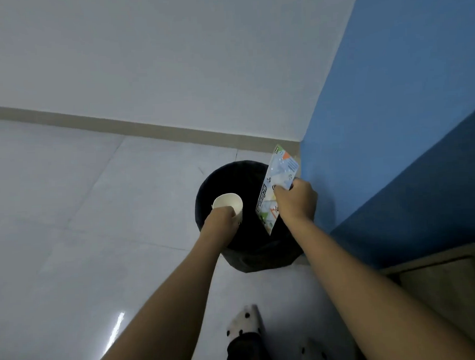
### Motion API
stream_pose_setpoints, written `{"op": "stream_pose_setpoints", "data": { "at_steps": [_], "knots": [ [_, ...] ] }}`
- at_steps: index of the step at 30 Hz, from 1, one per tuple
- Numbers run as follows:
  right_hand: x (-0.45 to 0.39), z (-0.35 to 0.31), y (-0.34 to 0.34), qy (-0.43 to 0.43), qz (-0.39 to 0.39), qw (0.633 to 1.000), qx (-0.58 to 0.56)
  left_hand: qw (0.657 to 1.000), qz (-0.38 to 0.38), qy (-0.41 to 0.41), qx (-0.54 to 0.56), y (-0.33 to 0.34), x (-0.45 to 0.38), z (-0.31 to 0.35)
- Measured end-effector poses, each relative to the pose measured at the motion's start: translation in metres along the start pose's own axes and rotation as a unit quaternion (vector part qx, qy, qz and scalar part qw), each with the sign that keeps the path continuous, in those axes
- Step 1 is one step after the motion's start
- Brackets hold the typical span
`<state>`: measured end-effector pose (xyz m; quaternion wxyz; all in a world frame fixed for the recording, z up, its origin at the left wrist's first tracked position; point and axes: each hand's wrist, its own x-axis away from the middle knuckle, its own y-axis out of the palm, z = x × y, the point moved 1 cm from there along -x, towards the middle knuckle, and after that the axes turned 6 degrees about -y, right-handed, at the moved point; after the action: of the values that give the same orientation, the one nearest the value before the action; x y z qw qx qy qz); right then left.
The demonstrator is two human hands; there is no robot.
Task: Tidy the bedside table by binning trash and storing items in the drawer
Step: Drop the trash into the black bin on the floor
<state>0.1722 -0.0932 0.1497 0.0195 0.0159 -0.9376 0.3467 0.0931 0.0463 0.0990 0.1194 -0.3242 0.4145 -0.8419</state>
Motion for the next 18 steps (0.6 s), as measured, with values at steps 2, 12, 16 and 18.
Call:
{"op": "stream_pose_setpoints", "data": {
  "at_steps": [2,12,16,18],
  "knots": [
    [-0.006,0.016,0.013,0.007,-0.009,1.000,0.005,1.000,-0.015,-0.007,-0.016,0.017,-0.010,-0.004],
    [-0.015,0.062,0.036,0.021,-0.054,0.998,0.008,0.997,-0.045,0.023,-0.064,0.048,-0.033,-0.016],
    [-0.011,0.062,0.029,0.018,-0.052,0.998,0.015,0.996,-0.042,0.034,-0.069,0.043,-0.029,-0.012],
    [-0.007,0.058,0.022,0.012,-0.052,0.998,0.016,0.995,-0.036,0.044,-0.078,0.039,-0.023,-0.008]
  ]
}}
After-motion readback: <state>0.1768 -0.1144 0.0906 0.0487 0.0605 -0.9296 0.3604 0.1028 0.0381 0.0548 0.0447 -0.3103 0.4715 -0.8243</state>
